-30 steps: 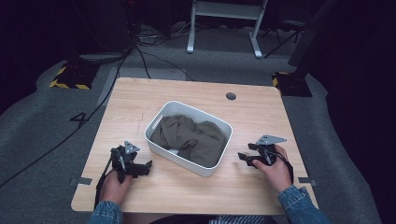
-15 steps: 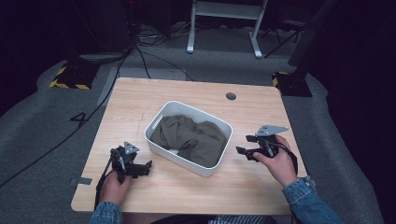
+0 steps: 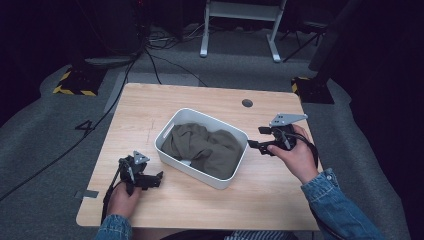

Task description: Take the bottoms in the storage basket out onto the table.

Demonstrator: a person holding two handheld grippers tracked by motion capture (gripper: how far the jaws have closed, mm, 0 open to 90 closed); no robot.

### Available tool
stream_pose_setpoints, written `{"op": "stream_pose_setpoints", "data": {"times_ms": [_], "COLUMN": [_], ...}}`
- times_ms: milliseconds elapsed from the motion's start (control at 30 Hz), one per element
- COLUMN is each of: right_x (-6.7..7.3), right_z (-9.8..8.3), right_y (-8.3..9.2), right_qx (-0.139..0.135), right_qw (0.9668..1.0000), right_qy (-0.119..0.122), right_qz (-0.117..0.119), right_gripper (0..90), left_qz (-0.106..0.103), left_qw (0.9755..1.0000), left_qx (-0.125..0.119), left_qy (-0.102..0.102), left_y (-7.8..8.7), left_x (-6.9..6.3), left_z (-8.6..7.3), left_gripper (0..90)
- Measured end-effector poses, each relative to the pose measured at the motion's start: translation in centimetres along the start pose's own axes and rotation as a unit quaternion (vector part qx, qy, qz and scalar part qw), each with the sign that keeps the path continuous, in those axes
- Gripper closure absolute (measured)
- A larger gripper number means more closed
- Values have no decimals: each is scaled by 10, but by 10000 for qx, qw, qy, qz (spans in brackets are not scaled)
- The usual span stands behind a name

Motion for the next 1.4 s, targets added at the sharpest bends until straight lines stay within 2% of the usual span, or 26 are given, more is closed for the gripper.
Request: {"op": "stream_pose_setpoints", "data": {"times_ms": [167, 300, 367, 400, 433, 633, 733, 833, 967, 1033, 1100, 1267, 1400], "right_x": [0, 4, 7, 7, 10, 18, 25, 28, 38, 41, 47, 54, 65], "right_z": [17, 27, 38, 38, 45, 62, 71, 73, 79, 80, 81, 77, 67], "right_y": [-7, -13, -23, -23, -30, -48, -67, -75, -100, -105, -119, -137, -155], "right_qx": [-55, 142, 135, 135, 152, 179, 206, 248, 296, 315, 396, 553, 876], "right_qw": [9999, 9996, 9994, 9994, 9992, 9988, 9981, 9976, 9962, 9959, 9950, 9937, 9905], "right_qy": [-52, -50, 50, 50, 59, 93, 67, 30, -24, -28, -36, -57, -106], "right_qz": [100, 218, 305, 305, 364, 441, 584, 639, 814, 846, 914, 977, 1054], "right_gripper": [294, 294, 321, 321, 306, 285, 279, 279, 275, 275, 276, 275, 258], "left_qz": [-1, -2, -2, -2, -2, -5, 10, 4, 3, 3, 2, 2, 1], "left_qw": [10000, 10000, 10000, 10000, 10000, 10000, 10000, 10000, 10000, 10000, 10000, 10000, 10000], "left_qx": [1, 0, 0, 0, 0, 2, -7, -3, -1, -2, -1, 0, -1], "left_qy": [-3, -1, -1, -1, -2, -2, -8, 0, -2, -2, -2, -2, 0], "left_y": [0, 0, 0, 0, 0, -1, -2, -2, -2, -2, -2, -2, -2], "left_x": [0, 0, 0, 0, 0, 0, 0, 0, 0, 0, 0, 0, 0], "left_z": [0, 0, 0, 0, 0, 1, 2, 2, 2, 2, 2, 2, 2], "left_gripper": [0, 0, 0, 0, 0, 0, 0, 0, 0, 0, 0, 0, 0]}}
Point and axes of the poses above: each handheld gripper's, and its own axes: y roughly backward along the jaws, z roughly out of its top, x roughly to its left, the point moved 5 cm from there along -y, roughly forward along the jaws, and after that the axes turned 11 degrees about y, right-handed, at the moved point
